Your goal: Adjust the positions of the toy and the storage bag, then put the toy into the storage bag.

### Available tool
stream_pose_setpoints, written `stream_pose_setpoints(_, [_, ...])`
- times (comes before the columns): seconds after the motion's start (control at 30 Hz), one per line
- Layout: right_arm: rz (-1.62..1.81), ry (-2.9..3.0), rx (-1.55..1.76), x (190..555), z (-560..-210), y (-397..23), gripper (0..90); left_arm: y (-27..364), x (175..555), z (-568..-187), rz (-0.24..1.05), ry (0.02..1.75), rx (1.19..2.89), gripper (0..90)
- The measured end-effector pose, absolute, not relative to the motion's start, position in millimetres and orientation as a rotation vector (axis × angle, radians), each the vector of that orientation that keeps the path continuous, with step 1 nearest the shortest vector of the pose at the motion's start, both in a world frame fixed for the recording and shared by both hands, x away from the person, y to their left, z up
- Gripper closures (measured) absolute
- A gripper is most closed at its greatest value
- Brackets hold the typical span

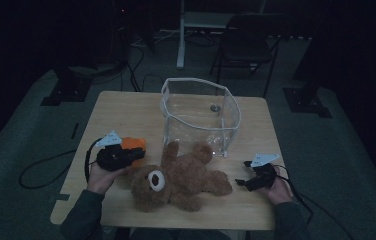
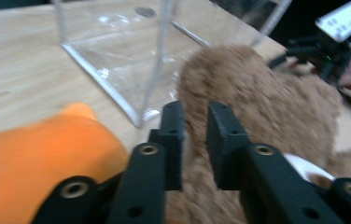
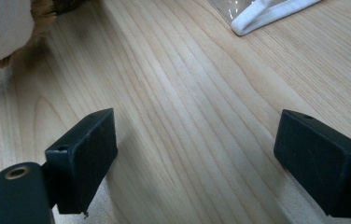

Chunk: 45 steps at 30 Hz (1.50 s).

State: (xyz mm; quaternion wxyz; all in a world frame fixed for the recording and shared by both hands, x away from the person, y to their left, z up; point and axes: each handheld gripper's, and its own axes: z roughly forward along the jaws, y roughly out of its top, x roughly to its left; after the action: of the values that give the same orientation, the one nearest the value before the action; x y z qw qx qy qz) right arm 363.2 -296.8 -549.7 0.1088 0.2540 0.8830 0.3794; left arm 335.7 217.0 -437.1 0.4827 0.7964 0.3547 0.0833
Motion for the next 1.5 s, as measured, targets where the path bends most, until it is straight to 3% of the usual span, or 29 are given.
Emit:
stream_pose_setpoints(0.7, [1.115,2.598,0.750,363,-550,-297,12.6,188,309,-443,0.137,0.735,1.989,32.0])
stream_pose_setpoints(0.97, [1.115,2.597,0.749,363,-550,-297,12.6,180,302,-447,0.136,0.681,2.003,25.6])
stream_pose_setpoints(1.5, [1.115,2.597,0.749,363,-550,-297,12.6,172,297,-450,0.203,0.629,2.026,21.8])
